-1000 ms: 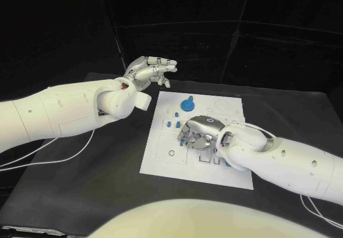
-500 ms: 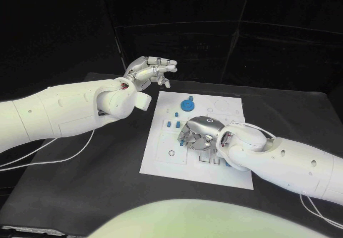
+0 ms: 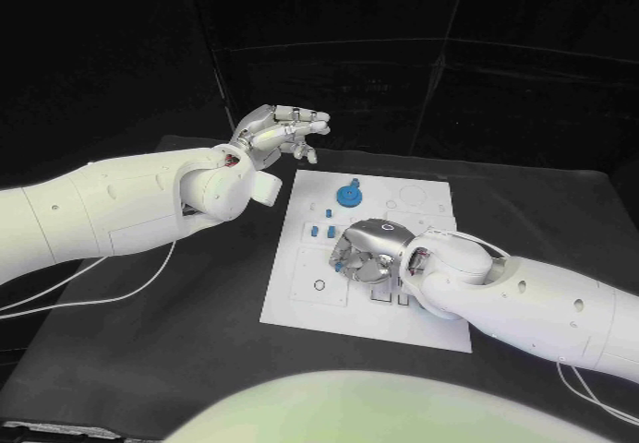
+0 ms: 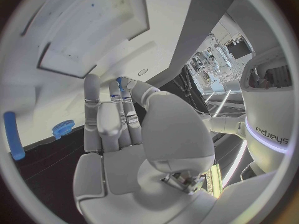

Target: Assemble the parts on the task board

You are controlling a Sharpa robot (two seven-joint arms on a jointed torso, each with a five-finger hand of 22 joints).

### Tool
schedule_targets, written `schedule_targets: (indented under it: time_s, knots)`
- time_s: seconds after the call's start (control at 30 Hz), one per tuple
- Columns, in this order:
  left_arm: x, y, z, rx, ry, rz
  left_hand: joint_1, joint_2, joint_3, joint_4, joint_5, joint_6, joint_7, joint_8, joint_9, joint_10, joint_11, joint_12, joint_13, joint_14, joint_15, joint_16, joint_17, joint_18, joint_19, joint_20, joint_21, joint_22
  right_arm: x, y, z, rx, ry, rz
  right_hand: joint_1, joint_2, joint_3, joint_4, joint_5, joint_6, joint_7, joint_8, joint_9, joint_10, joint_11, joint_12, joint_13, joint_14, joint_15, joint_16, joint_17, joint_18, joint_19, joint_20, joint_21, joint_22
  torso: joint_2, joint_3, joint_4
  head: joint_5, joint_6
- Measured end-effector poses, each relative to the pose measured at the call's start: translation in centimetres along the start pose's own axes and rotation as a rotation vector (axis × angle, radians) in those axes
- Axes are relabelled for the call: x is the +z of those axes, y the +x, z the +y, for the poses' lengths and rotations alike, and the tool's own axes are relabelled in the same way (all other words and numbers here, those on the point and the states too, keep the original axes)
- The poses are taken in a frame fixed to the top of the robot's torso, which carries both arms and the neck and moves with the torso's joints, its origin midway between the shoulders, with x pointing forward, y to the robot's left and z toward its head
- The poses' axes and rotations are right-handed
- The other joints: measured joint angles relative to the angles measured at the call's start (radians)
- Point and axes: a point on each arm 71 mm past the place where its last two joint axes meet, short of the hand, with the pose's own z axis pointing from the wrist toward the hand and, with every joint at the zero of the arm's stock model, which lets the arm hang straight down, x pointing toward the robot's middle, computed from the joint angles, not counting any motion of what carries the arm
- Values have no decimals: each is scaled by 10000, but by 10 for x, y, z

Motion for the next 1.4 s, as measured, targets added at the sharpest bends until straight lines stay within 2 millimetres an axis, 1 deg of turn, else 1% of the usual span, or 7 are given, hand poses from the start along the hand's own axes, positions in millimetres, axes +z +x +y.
schedule_targets:
  time_s: [0.4,0.47,0.57,0.7,1.0,1.2,1.4]
  knots:
    - [0,0,0,-11,-15,23,0,0,-28,28,0,-36,36,0,0,-37,37,0,0,-36,36,0,-25,0,0,0,0,-12,1,0,0,-89,57,-11,-132,-47,-54,54,0,-31,20,0,-6,-15,15,-3,0,0,0,0,-89,0,-56,56,0,7,-6,1,0,-13,0]
    - [0,0,0,-12,-18,26,0,0,-27,27,0,-36,35,0,0,-37,36,0,0,-36,36,0,-26,0,0,0,0,-12,0,0,0,-92,76,-38,-258,-152,-80,80,1,-428,154,-54,-43,-397,155,-165,-4,19,29,-67,-271,1,-111,111,0,4,-6,0,0,-14,0]
    - [0,0,0,-15,-24,31,0,0,-27,28,0,-35,35,0,0,-36,37,0,0,-36,36,0,-25,0,0,0,0,-12,0,2,0,-62,72,-62,-435,-329,-216,120,-232,-1712,422,-66,-96,-1577,484,-750,-104,-277,375,-681,-1269,2,-328,328,-164,-80,-6,0,0,-14,0]
    - [0,0,0,-20,-31,40,0,0,-27,27,0,-35,35,0,0,-36,36,0,0,-36,36,0,-25,-1,0,0,0,-11,0,3,0,15,65,-126,-363,-420,-601,95,-406,-2430,398,-66,-61,-2218,539,-727,-44,-521,409,-986,-1831,0,-465,466,-311,-185,-6,0,0,-9,0]
    - [0,0,0,-28,-54,56,0,0,-27,27,0,-35,35,0,0,-36,37,0,0,-36,36,0,-38,-1,0,0,0,-10,-10,4,-2,252,83,-416,-319,-376,-927,121,-406,-2494,430,-65,-21,-2413,552,-361,35,-520,410,-891,-1782,5,-473,460,-393,-281,-6,5,1,-20,0]
    - [0,-1,0,-29,-74,54,0,0,-27,27,0,-35,35,0,0,-36,36,43,0,-36,36,0,-38,0,0,0,-41,-10,-29,-2,0,490,-55,-863,-227,-285,-1068,121,-218,-2255,422,4,-2,-2412,552,-67,47,-470,409,-696,-1600,0,-466,464,-386,-241,-18,8,0,-42,0]
    - [-1,-3,0,-18,-98,24,0,0,-27,27,0,-35,35,0,0,-36,36,43,0,-37,36,0,-38,0,0,0,-41,-10,-48,-30,-5,583,-35,-1661,-204,-261,-1120,123,-139,-2101,428,4,3,-2412,552,170,66,-353,390,-551,-1433,1,-428,427,-386,-248,-22,5,-11,-137,0]
